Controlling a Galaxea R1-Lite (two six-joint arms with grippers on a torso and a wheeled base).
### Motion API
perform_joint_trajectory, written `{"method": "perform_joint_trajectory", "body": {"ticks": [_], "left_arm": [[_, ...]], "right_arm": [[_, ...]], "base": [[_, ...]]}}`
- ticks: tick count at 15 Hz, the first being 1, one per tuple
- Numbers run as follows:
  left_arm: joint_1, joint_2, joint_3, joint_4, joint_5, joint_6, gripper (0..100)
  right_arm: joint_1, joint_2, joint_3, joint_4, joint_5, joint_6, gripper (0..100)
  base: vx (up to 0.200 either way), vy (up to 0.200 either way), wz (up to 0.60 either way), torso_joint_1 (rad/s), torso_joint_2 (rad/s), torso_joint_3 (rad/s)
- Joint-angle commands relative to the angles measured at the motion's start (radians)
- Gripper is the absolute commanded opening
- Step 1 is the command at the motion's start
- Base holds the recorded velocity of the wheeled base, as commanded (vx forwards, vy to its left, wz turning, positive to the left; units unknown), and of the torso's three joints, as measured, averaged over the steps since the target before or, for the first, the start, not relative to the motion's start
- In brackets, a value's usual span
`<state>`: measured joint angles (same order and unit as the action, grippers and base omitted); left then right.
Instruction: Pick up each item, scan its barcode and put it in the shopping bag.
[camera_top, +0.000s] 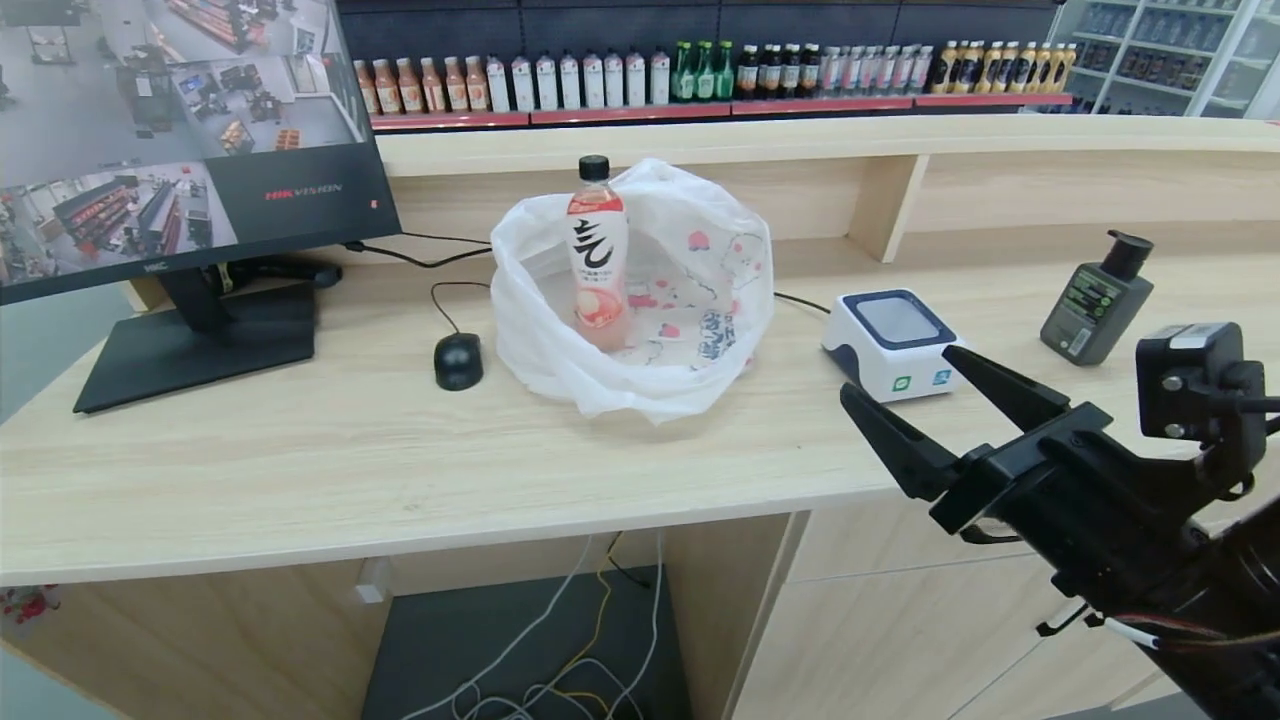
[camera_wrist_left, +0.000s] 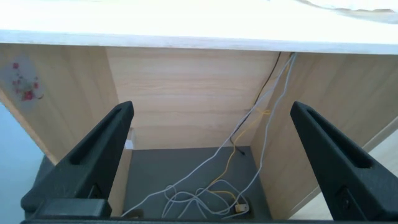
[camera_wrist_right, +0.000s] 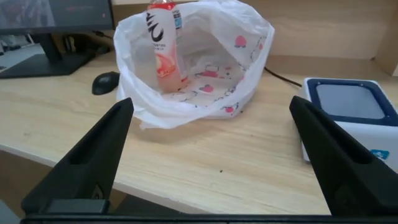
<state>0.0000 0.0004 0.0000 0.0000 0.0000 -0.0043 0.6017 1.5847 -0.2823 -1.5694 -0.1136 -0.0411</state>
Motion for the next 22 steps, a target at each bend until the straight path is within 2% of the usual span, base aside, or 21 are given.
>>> {"method": "perform_joint_trajectory", "body": {"ticks": [1, 21, 22], "left_arm": [[0.0, 0.0, 0.0, 0.0, 0.0, -0.002, 100], [0.0, 0.0, 0.0, 0.0, 0.0, 0.003, 100], [0.0, 0.0, 0.0, 0.0, 0.0, 0.001, 100]], "right_arm": [[0.0, 0.0, 0.009, -0.001, 0.0, 0.0, 100], [-0.01, -0.025, 0.063, -0.001, 0.0, 0.001, 100], [-0.01, -0.022, 0.063, -0.001, 0.0, 0.001, 100]], "base": [[0.0, -0.2, 0.0, 0.002, 0.0, -0.007], [0.0, -0.2, 0.0, 0.002, 0.0, 0.001], [0.0, 0.0, 0.0, 0.0, 0.0, 0.0]]}}
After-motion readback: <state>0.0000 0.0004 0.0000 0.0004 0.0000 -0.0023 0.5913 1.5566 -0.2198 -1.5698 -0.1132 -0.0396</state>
